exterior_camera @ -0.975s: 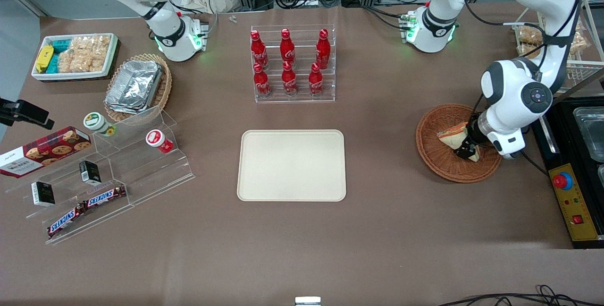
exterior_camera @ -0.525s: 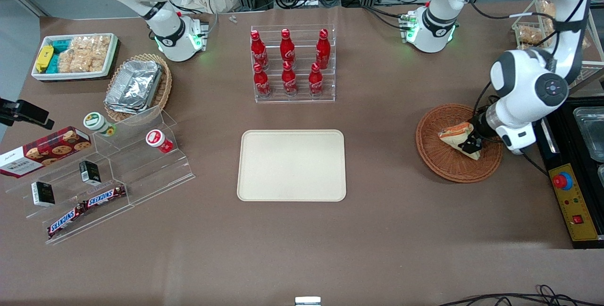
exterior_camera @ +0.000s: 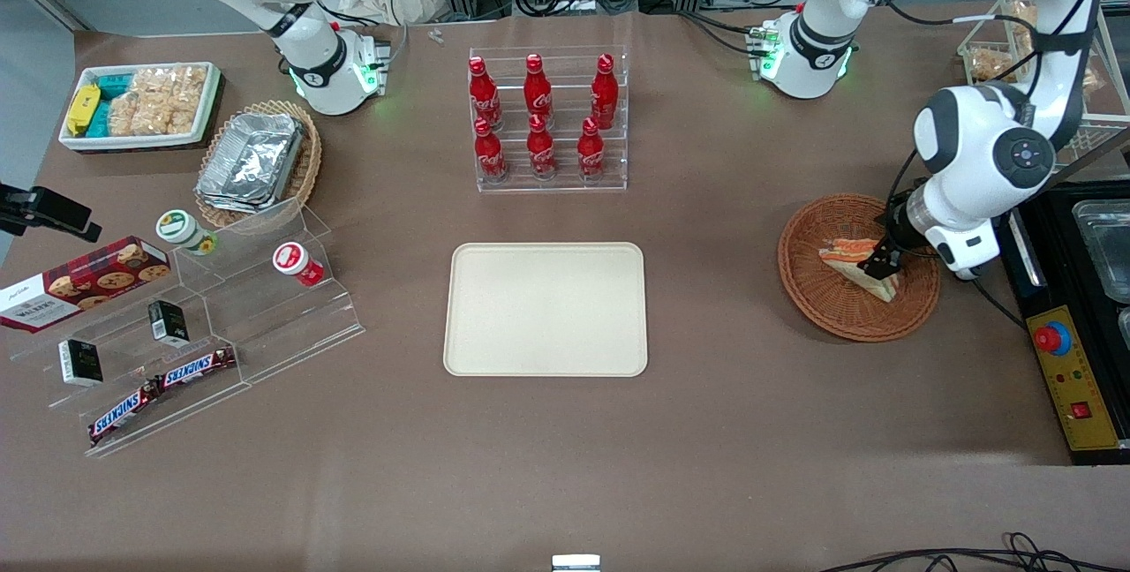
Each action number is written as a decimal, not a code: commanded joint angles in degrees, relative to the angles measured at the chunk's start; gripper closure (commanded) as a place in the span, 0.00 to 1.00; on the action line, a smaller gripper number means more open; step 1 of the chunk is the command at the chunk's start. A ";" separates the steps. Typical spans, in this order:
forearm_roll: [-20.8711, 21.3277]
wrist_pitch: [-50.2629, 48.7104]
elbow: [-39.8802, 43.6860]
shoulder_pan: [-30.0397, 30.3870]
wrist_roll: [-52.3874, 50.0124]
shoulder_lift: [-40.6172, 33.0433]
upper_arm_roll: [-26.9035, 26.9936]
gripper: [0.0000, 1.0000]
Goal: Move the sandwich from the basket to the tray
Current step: 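Close the left gripper on the sandwich and lift it from the basket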
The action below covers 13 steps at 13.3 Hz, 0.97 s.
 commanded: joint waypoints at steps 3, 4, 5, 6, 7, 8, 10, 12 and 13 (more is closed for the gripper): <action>1.03 9.10 -1.34 0.09 -1.37 5.04 0.06 0.00; 1.03 9.20 -1.08 0.09 -1.37 5.14 0.06 0.16; 1.03 9.12 -0.90 0.09 -1.11 4.79 0.14 0.69; 1.03 9.11 -0.81 0.09 -1.02 4.44 0.23 1.00; 1.03 9.03 -0.55 0.09 -1.19 3.91 0.23 1.00; 1.12 8.68 -0.46 0.00 -0.84 2.86 0.14 1.00; 2.08 0.99 2.24 -0.09 1.17 -0.38 -0.03 1.00; 2.52 -14.97 11.17 -1.14 2.76 -2.50 -1.78 1.00; 2.52 -22.97 17.93 -1.49 2.68 -1.99 -3.96 1.00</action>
